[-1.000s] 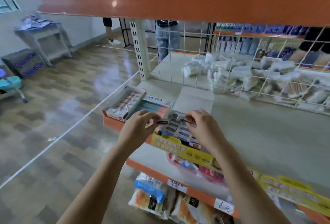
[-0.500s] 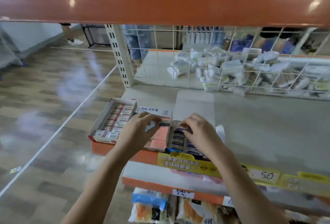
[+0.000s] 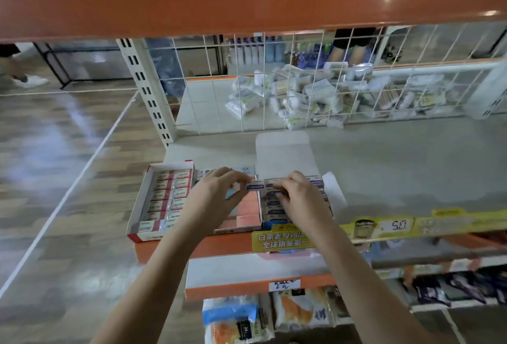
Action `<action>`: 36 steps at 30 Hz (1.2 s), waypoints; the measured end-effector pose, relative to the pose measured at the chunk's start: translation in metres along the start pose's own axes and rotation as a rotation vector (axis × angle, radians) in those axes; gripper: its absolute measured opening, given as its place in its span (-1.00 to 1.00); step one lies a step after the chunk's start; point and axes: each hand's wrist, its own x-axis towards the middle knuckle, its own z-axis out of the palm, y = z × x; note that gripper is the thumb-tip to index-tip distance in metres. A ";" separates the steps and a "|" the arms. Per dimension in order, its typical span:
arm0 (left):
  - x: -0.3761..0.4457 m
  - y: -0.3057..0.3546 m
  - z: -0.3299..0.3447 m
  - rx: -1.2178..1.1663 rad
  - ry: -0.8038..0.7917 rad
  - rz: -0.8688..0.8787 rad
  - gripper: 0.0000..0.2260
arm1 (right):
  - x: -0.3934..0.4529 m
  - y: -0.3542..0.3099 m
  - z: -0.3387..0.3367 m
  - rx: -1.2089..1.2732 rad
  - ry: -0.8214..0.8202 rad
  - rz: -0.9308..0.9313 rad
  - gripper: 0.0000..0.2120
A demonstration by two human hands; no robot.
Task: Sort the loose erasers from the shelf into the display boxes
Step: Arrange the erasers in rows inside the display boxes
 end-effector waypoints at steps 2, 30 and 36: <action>0.002 0.001 0.000 0.008 0.000 0.018 -0.83 | 0.001 -0.001 0.000 -0.009 0.008 0.019 -0.78; 0.036 0.057 0.066 0.394 -0.186 -0.036 -0.78 | -0.008 0.080 -0.055 -0.057 0.027 0.138 -0.74; 0.035 0.059 0.068 0.432 -0.163 -0.056 -0.77 | -0.010 0.081 -0.055 -0.038 0.033 0.140 -0.74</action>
